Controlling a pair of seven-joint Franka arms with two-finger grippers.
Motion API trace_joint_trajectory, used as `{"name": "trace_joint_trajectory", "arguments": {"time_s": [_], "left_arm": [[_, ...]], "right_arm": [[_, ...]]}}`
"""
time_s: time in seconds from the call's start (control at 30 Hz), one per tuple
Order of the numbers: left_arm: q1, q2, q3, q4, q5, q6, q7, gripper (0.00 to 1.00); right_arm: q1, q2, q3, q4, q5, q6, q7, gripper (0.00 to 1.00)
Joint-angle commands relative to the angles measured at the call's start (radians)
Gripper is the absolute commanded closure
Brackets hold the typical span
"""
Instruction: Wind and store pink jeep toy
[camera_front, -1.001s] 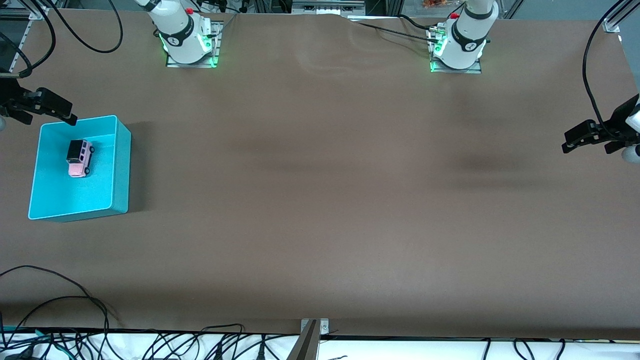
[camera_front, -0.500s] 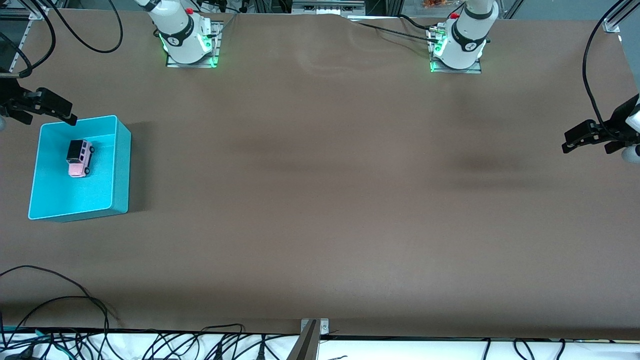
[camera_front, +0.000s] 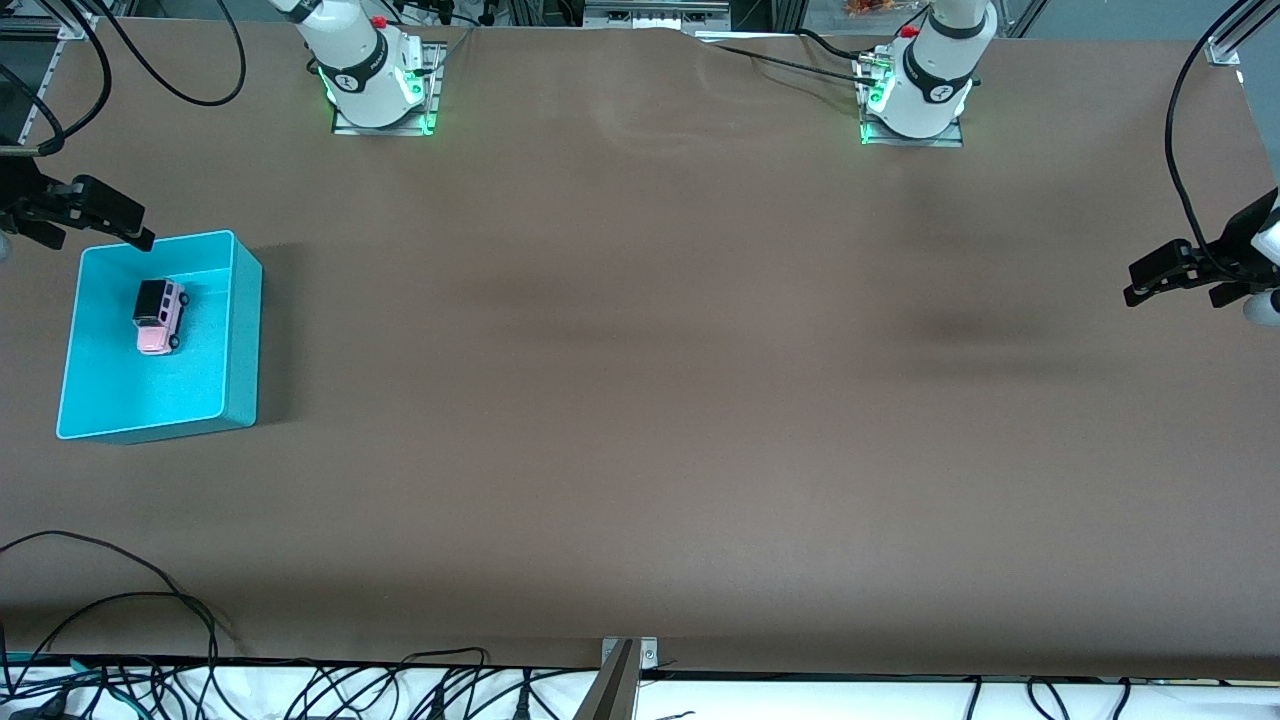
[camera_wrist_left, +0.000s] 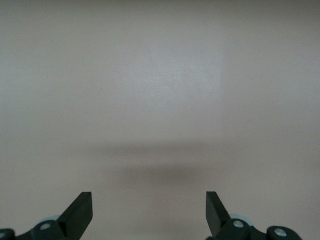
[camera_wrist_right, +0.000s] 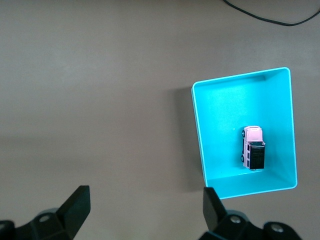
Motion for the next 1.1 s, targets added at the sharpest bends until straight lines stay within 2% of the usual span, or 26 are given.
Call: {"name": "trace_joint_trajectory", "arguments": {"time_s": [0.0,1.07], "left_arm": [[0.007,-0.007,-0.004,0.002,-0.029,-0.003,0.011,0.0],[0.007,-0.005,-0.002,0.005,-0.029,-0.003,0.011,0.0]], "right_arm": [[-0.001,0.01,0.0,0.028,0.016,-0.015,-0.003,0.0],[-0.003,0.01,-0.002,0.026,0.016,-0.005,-0.003,0.0]]}}
